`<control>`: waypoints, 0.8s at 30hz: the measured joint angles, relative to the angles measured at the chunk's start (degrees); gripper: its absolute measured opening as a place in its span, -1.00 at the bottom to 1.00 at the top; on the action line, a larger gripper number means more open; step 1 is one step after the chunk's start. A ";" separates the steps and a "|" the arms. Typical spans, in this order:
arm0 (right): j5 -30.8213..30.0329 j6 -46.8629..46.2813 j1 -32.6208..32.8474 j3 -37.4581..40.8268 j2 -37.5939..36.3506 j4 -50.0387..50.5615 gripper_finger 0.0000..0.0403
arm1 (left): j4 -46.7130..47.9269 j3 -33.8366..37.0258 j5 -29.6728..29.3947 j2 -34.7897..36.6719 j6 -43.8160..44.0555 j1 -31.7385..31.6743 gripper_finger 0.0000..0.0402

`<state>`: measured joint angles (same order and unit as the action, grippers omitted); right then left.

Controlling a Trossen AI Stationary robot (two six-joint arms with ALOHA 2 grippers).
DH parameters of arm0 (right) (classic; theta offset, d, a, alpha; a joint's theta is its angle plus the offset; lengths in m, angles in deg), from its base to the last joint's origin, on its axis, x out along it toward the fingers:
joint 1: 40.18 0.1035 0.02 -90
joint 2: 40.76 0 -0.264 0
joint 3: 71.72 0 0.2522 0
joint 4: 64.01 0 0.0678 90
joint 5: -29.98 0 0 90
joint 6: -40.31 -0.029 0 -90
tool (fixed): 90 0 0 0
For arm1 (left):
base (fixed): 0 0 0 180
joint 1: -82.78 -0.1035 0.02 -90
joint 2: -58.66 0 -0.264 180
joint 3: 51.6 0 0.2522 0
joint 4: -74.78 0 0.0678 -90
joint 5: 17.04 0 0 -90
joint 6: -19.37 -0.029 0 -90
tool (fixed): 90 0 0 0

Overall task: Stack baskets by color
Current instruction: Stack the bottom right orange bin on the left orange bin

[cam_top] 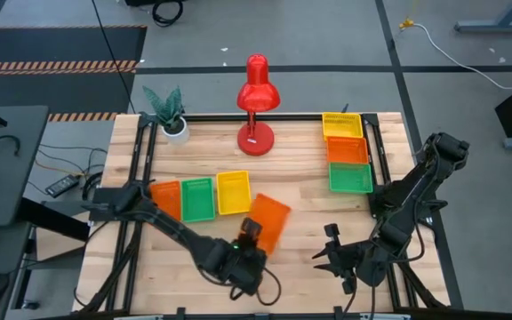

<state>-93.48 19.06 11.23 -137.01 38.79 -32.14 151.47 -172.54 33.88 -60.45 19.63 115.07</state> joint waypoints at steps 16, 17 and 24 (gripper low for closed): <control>-0.15 0.24 0.01 1.86 0.02 -0.39 -0.44 | 20.77 30.39 8.36 29.10 45.23 1.72 -0.98; -0.14 0.12 -0.01 2.08 0.02 -0.47 -0.44 | 20.19 33.96 10.07 31.74 47.42 1.69 -0.98; -1.38 -0.11 -0.01 3.02 0.02 -2.01 -0.44 | 14.54 52.76 22.42 42.97 53.48 1.83 -0.98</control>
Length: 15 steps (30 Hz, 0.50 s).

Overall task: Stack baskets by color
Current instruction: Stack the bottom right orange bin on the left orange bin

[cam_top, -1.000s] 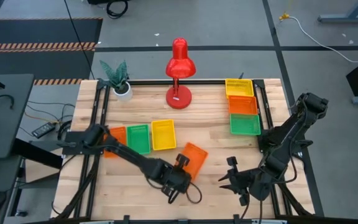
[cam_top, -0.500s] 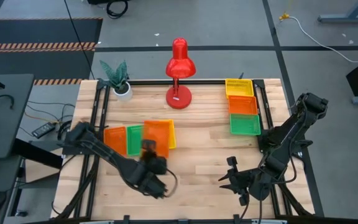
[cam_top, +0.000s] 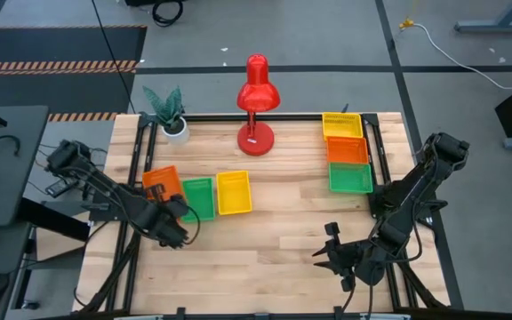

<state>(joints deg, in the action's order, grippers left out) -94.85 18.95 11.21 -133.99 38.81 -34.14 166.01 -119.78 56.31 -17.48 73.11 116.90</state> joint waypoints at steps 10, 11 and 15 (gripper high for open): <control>-0.22 -0.08 0.00 0.09 0.00 -1.10 -0.44 | -5.74 9.93 7.23 1.20 -3.39 0.22 -0.94; -0.22 -0.06 0.00 0.09 0.00 -1.13 -0.44 | -6.48 9.97 7.54 1.20 -3.94 0.24 -0.93; -0.22 -0.02 -0.04 0.09 0.00 -1.34 -0.44 | -7.06 9.80 8.86 1.20 -5.75 0.29 -0.89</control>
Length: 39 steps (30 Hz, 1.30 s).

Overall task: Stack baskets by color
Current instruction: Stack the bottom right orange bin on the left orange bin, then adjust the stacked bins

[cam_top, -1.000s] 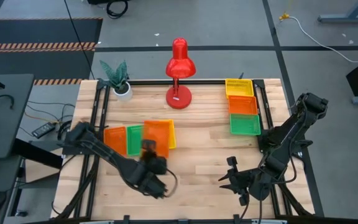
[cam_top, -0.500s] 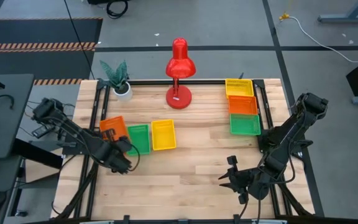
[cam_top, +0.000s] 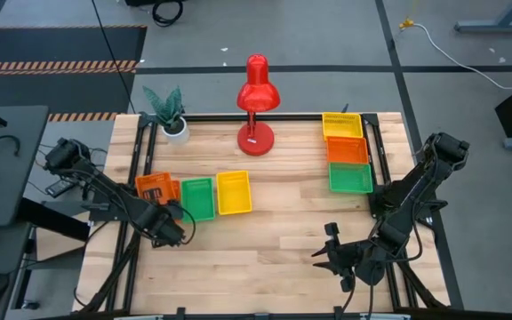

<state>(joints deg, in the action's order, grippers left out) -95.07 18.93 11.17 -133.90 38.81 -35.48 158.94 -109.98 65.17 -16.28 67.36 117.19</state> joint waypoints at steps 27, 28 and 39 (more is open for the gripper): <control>-10.21 -5.81 -8.20 4.00 0.07 -0.71 -0.53 | -4.98 -13.12 -27.04 -0.07 7.69 3.34 -0.34; -9.28 -6.85 -10.71 5.38 0.07 -2.26 -0.57 | -8.18 -13.10 -31.28 -0.07 7.73 3.34 -0.35; 6.88 0.75 -43.75 14.58 1.73 -29.42 -0.96 | -49.10 -13.10 -49.01 -0.07 -21.27 3.33 -0.42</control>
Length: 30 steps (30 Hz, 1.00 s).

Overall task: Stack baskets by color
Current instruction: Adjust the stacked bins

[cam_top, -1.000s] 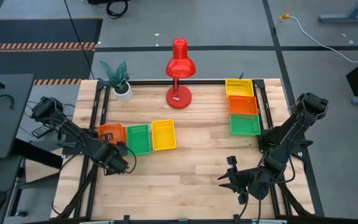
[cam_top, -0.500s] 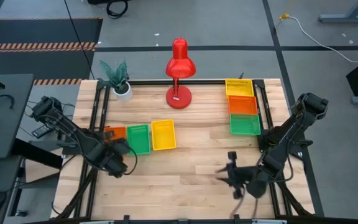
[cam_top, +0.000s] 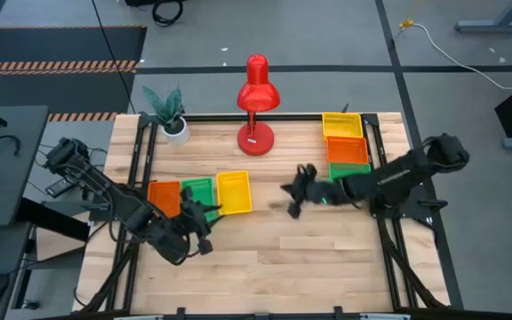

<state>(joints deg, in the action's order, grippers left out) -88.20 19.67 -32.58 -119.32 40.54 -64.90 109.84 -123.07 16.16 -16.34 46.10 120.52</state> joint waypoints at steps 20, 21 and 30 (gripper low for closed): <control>15.94 1.24 -10.97 -27.05 38.89 -7.37 -0.99 | -3.17 0.13 0.89 -2.75 -3.35 2.55 -0.42; 16.27 0.87 -10.49 -27.57 39.36 -7.64 -0.99 | -3.53 0.12 0.81 -3.05 -3.39 2.81 -0.42; 15.65 -0.52 -8.36 -29.00 39.63 -5.23 -0.99 | -3.87 0.04 0.73 -5.03 -3.02 3.40 -0.42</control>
<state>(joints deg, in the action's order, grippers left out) -72.55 19.15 -40.94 -148.33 80.17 -70.14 105.97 -123.03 16.89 -21.37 43.08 123.92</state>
